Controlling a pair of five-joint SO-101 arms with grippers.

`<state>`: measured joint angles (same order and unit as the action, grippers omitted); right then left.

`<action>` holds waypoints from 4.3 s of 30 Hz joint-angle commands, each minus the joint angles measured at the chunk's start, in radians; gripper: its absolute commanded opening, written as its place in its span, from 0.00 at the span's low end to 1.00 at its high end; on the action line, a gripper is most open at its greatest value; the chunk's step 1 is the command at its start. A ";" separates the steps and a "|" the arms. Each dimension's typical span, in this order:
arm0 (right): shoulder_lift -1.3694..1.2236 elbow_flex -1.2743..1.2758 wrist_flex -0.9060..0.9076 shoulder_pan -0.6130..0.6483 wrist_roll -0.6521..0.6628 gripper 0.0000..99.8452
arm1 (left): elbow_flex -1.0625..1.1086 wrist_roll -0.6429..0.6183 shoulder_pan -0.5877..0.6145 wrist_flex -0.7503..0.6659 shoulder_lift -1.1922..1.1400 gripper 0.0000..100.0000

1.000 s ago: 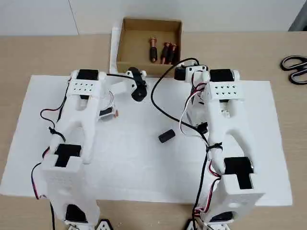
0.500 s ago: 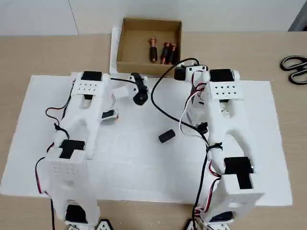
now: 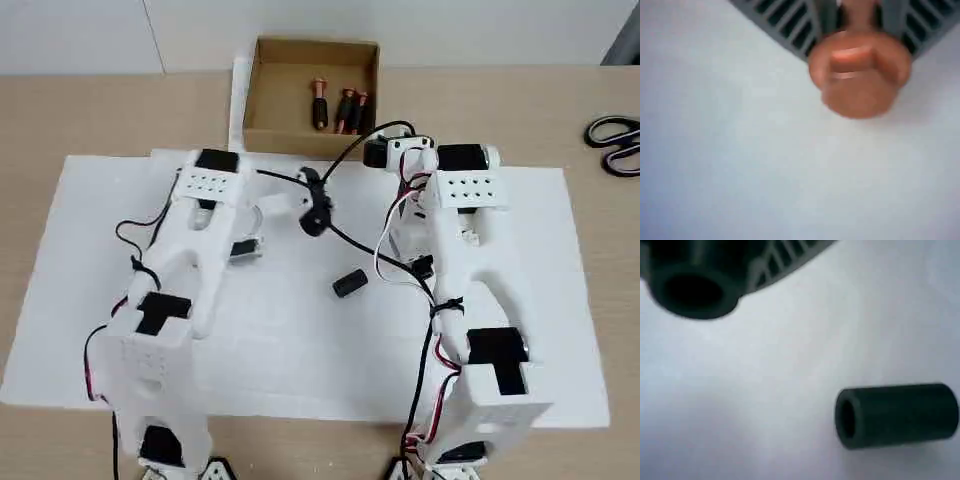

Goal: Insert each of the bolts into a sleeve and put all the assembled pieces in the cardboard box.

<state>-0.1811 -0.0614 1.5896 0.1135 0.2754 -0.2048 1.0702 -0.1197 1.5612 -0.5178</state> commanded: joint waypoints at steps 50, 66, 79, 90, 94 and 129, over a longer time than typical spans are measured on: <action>1.311 0.526 -0.246 0.001 0.000 0.00 | 0.532 -0.752 0.009 -0.193 1.413 0.01; 1.702 1.204 -0.710 0.225 -0.325 0.00 | 0.857 -1.369 0.008 -0.566 1.458 0.01; 1.995 1.582 -0.842 0.265 -0.347 0.00 | 0.928 -1.370 -0.178 -0.779 1.459 0.01; 1.994 1.602 -0.843 0.395 -0.348 0.00 | 0.992 -1.373 -0.315 -0.953 1.459 0.01; 1.994 1.603 -0.857 0.397 -0.348 0.00 | 1.066 -1.461 -0.319 -1.034 1.459 0.01; 1.992 1.603 -0.883 0.421 -0.408 0.00 | 1.109 -1.551 -0.440 -1.037 1.452 0.01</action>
<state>1.7937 1.5482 0.7304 0.5324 -0.1266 0.9122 -0.4749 -0.5554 0.5178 0.9168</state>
